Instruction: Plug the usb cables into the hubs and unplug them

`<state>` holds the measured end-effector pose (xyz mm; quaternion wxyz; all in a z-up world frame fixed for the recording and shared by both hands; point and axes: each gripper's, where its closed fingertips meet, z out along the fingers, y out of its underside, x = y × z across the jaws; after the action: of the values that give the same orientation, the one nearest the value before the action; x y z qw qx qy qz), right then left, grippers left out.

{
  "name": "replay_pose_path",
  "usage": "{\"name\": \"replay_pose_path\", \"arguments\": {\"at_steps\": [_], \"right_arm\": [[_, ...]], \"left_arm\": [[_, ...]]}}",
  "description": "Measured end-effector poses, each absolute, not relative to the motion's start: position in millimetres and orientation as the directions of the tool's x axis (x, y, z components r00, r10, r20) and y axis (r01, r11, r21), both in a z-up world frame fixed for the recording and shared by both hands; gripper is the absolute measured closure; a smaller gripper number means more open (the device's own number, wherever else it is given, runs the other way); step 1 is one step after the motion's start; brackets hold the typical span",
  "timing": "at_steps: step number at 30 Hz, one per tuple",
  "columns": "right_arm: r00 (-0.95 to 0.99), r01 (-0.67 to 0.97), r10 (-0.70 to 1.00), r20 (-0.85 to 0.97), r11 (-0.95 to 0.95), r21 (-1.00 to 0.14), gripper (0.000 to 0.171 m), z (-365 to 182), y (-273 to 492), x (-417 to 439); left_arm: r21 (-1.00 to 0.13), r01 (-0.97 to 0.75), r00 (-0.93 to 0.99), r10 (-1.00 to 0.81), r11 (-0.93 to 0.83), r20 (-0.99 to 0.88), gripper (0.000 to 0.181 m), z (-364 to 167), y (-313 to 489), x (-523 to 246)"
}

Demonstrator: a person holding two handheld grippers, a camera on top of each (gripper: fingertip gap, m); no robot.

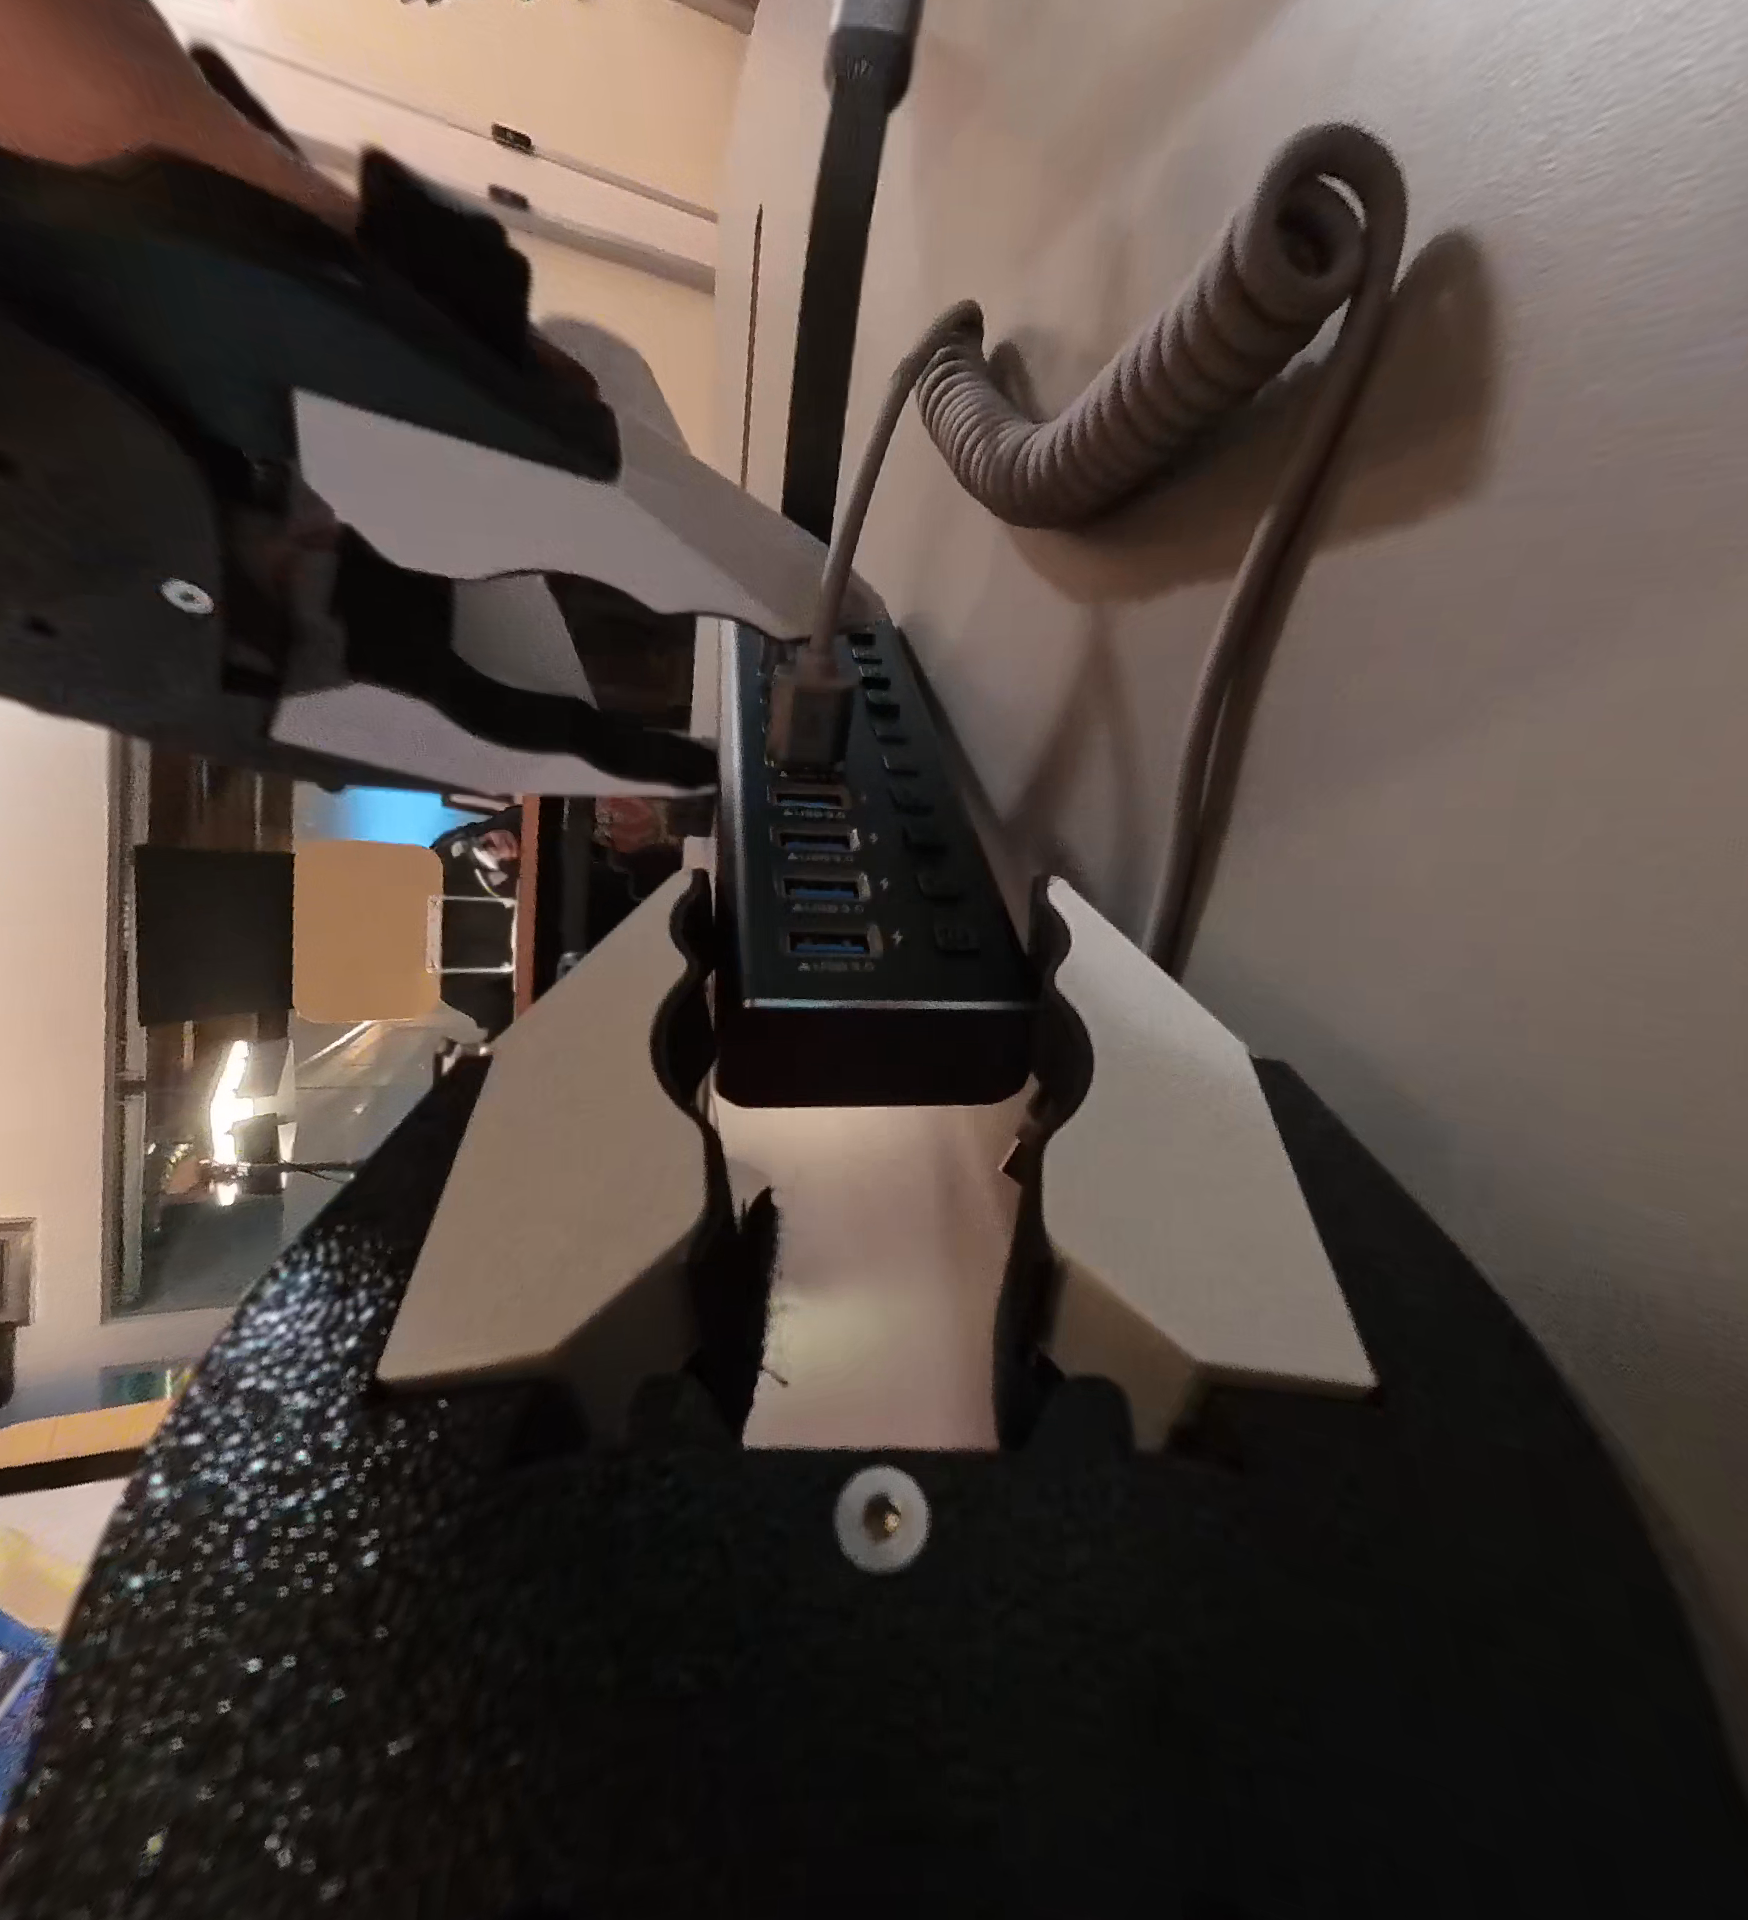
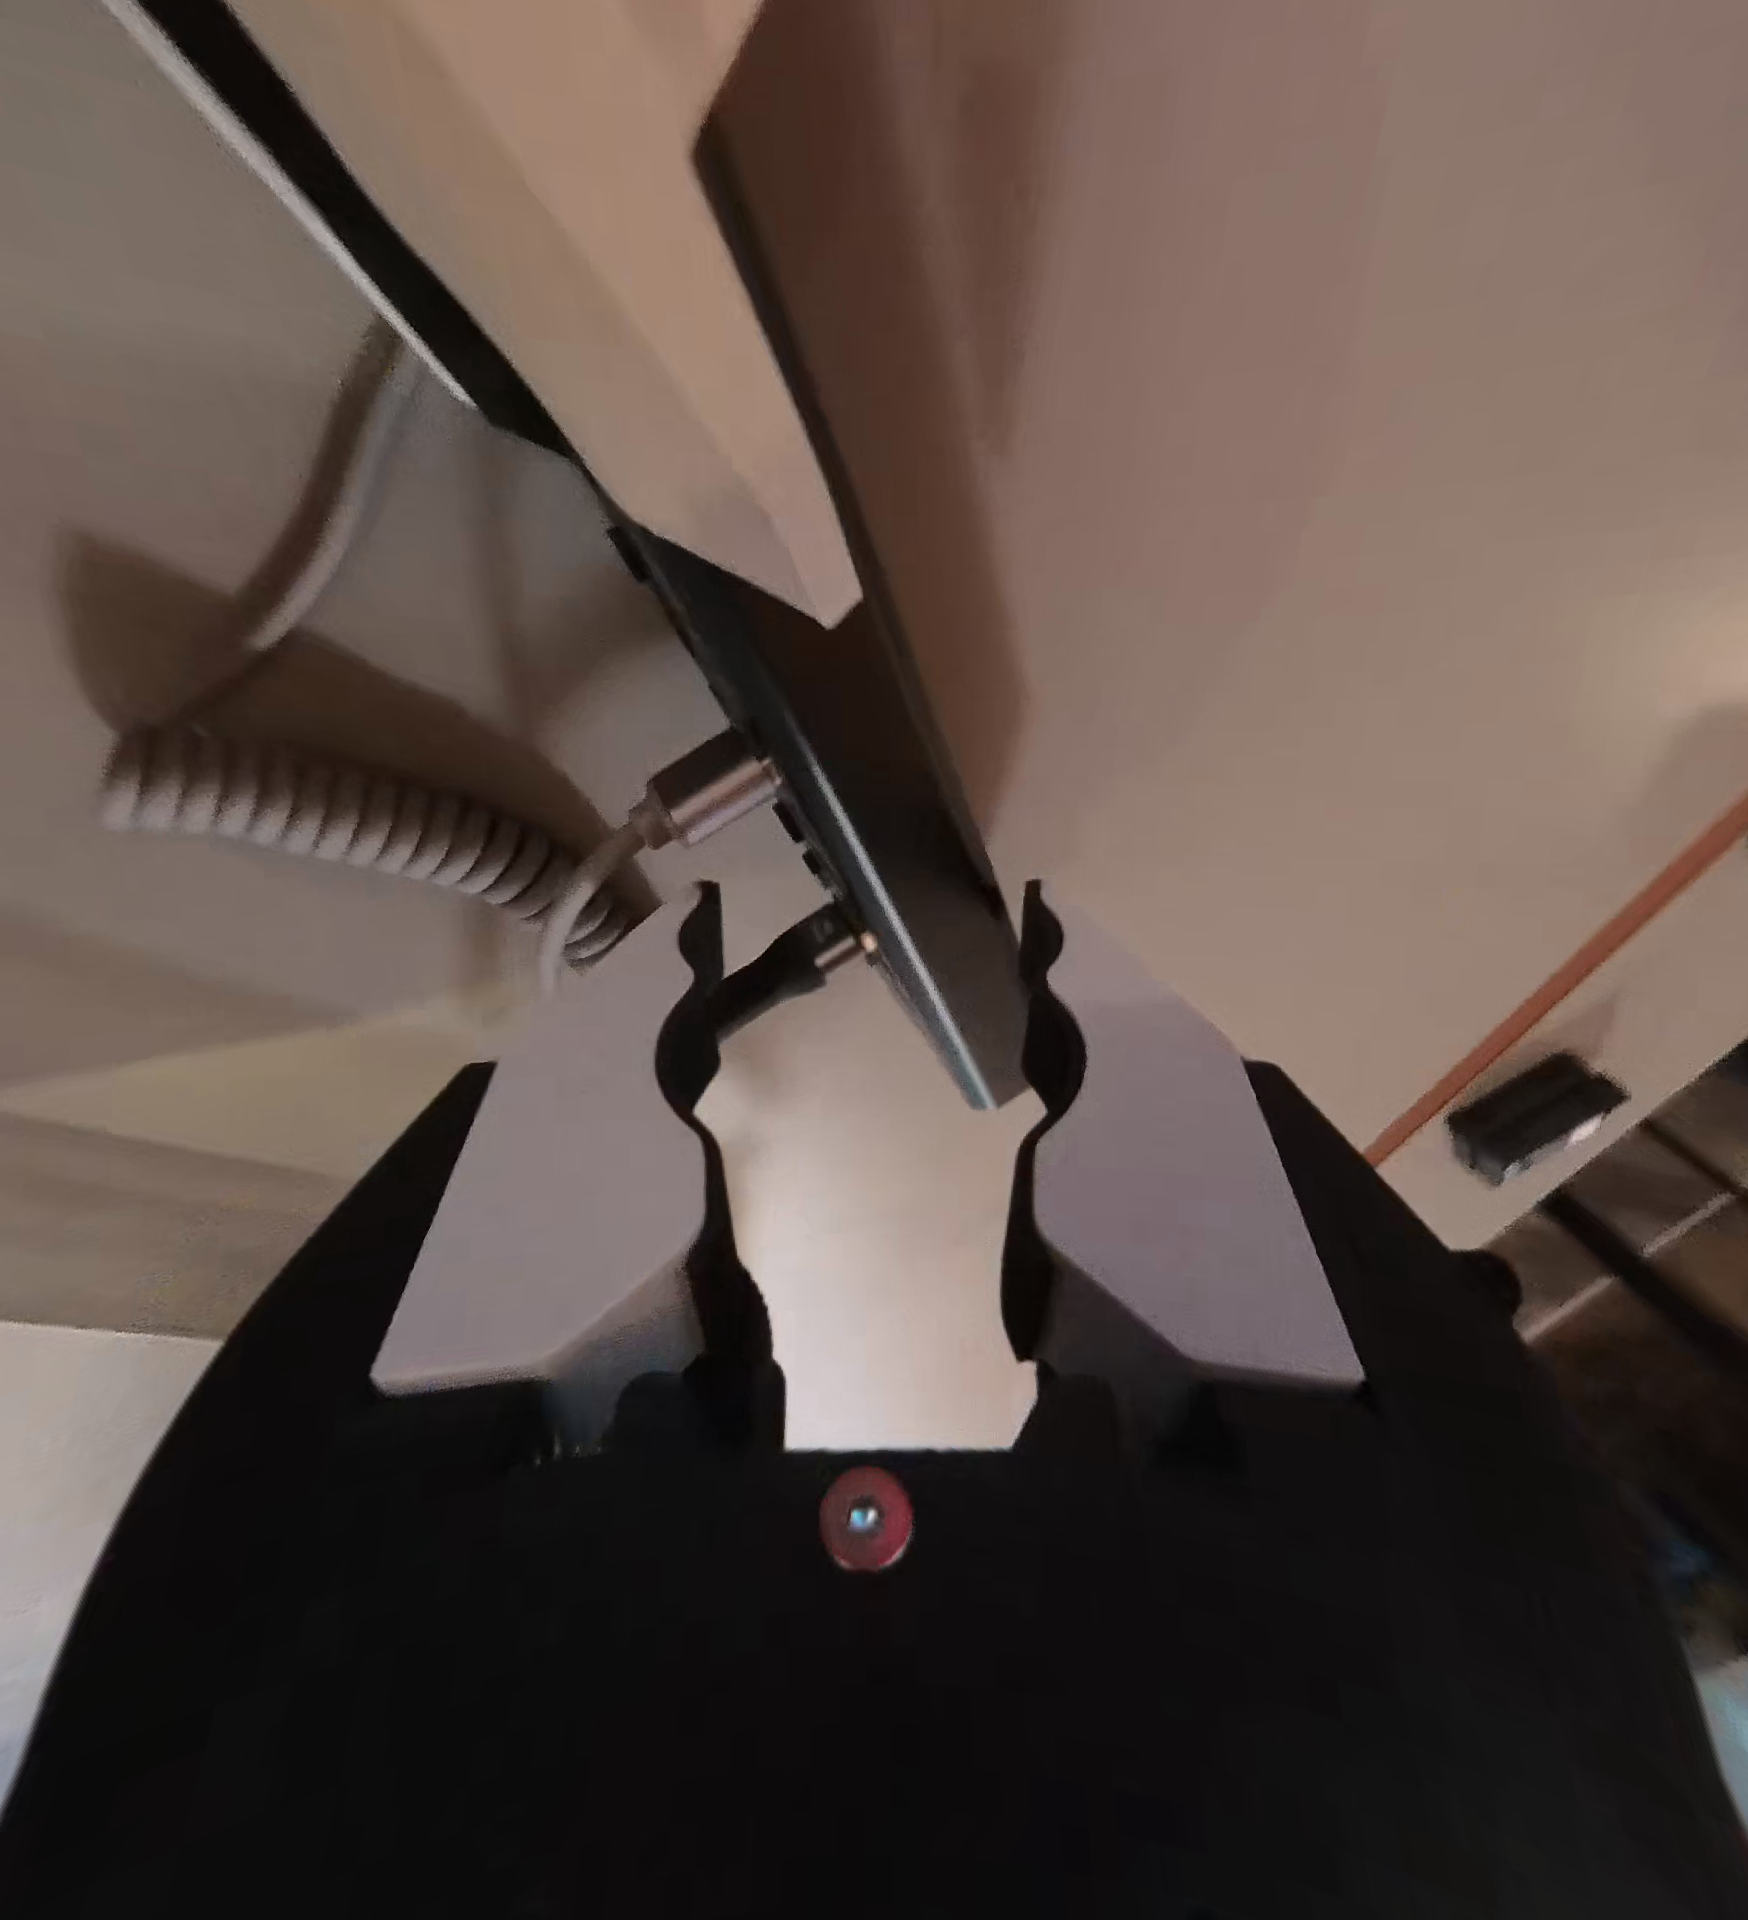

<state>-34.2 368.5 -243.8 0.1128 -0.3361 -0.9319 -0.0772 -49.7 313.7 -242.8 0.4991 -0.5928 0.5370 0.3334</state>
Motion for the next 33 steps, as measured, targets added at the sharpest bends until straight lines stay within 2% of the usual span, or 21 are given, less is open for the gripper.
{"name": "replay_pose_path", "arguments": {"at_steps": [5,7,12,14,16,21,26,30,33], "right_arm": [[-0.837,0.538,0.518,0.179,0.838,0.088,0.12,-258.5,360.1,-38.5],[-0.84,0.54,0.525,0.137,0.833,0.116,0.131,-267.0,361.7,-35.8],[-0.824,0.567,0.562,0.074,0.809,0.157,0.141,-268.9,363.1,-31.3],[-0.792,0.611,0.598,0.123,0.773,0.174,0.145,-261.7,370.5,-29.5],[-0.741,0.667,0.638,0.21,0.736,0.119,0.146,-242.5,379.7,-29.0],[-0.489,0.79,0.777,0.396,0.587,-0.176,0.146,-156.2,392.7,-6.5],[-0.151,0.759,0.828,0.54,0.447,-0.472,0.146,-21.3,403.5,25.7],[0.085,0.696,0.76,0.645,0.418,-0.584,0.146,97.7,410.1,56.0],[0.224,0.688,0.662,0.716,0.413,-0.597,0.146,181.9,414.6,81.9]], "left_arm": [[-0.218,-0.97,0.176,-0.301,0.109,-0.937,0.124,-242.2,311.5,-47.7],[-0.22,-0.969,0.177,-0.302,0.116,-0.937,0.124,-242.3,311.0,-47.0],[-0.201,-0.969,0.165,-0.232,0.144,-0.959,0.127,-235.4,309.7,-46.7],[-0.264,-0.946,0.232,-0.177,0.188,-0.956,0.117,-219.2,304.6,-42.4],[-0.399,-0.892,0.385,-0.108,0.211,-0.917,0.105,-193.0,299.6,-47.2],[-0.661,-0.722,0.669,-0.035,0.206,-0.742,0.104,-160.4,296.3,-84.6],[-0.756,-0.629,0.76,-0.057,0.182,-0.647,0.109,-160.3,301.5,-98.8],[-0.771,-0.614,0.772,-0.075,0.167,-0.631,0.11,-164.1,302.9,-100.2],[-0.775,-0.614,0.773,-0.086,0.15,-0.628,0.11,-168.1,304.4,-100.9]]}}
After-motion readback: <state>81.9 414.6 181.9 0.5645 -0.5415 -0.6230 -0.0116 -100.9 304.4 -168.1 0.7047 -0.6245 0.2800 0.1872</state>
